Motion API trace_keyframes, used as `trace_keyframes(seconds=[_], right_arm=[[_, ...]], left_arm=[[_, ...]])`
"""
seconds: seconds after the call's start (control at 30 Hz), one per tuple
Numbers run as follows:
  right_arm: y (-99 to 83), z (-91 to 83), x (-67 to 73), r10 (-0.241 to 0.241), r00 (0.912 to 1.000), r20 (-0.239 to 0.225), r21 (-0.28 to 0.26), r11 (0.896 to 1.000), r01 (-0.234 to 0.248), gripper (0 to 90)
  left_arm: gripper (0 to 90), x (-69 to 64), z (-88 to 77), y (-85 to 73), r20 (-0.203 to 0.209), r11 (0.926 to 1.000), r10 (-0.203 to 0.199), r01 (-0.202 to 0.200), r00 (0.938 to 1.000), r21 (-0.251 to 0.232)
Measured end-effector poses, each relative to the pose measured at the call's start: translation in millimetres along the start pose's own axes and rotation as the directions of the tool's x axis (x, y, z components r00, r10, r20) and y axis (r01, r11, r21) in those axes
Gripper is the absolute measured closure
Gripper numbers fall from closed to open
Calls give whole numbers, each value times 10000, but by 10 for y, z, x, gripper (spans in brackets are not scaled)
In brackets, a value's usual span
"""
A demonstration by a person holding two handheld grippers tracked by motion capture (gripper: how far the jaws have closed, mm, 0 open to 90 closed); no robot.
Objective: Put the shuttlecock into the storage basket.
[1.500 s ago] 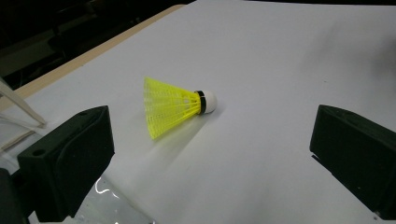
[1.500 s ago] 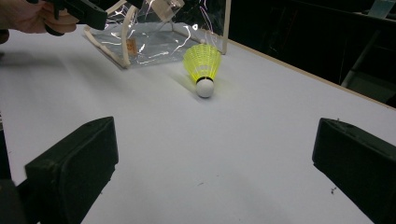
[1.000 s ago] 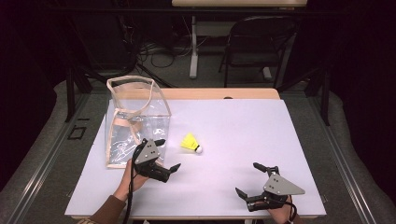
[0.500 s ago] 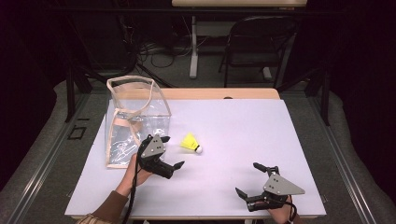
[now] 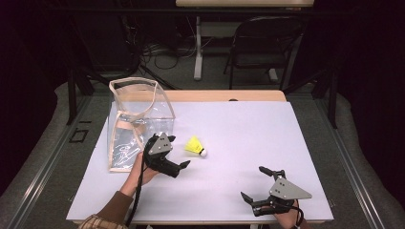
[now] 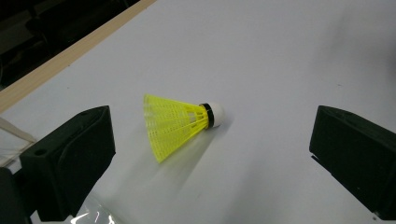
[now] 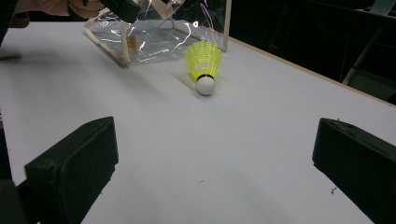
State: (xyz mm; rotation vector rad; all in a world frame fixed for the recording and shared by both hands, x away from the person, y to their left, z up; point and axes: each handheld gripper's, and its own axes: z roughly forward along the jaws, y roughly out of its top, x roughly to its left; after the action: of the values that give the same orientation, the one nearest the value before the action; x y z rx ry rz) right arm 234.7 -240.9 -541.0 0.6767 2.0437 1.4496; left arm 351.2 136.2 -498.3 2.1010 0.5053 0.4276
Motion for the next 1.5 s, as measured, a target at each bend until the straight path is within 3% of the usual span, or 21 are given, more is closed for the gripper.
trace_keyframes(seconds=[0.57, 0.9, 1.3, 1.5], right_arm=[[-2, 3, 0, -6, 10000, -12, 6, 10000, 6, 0], [-3, 2, -1, 2, 10000, -29, 37, 10000, -2, 0], [-5, 2, 0, 30, 10000, -55, 79, 10000, -30, 0], [-5, 3, 2, 39, 10000, -60, 68, 10000, -39, 0]], left_arm=[[5, 75, 129, 80, 286, 9996, -151, 144, 9995, 223], [59, 143, 212, 115, 250, 9988, -143, 131, 9996, 467], [230, 229, 356, 91, 365, 9932, -199, 155, 9991, 1154], [392, 266, 413, 70, 350, 9883, -268, 212, 9990, 1508]])
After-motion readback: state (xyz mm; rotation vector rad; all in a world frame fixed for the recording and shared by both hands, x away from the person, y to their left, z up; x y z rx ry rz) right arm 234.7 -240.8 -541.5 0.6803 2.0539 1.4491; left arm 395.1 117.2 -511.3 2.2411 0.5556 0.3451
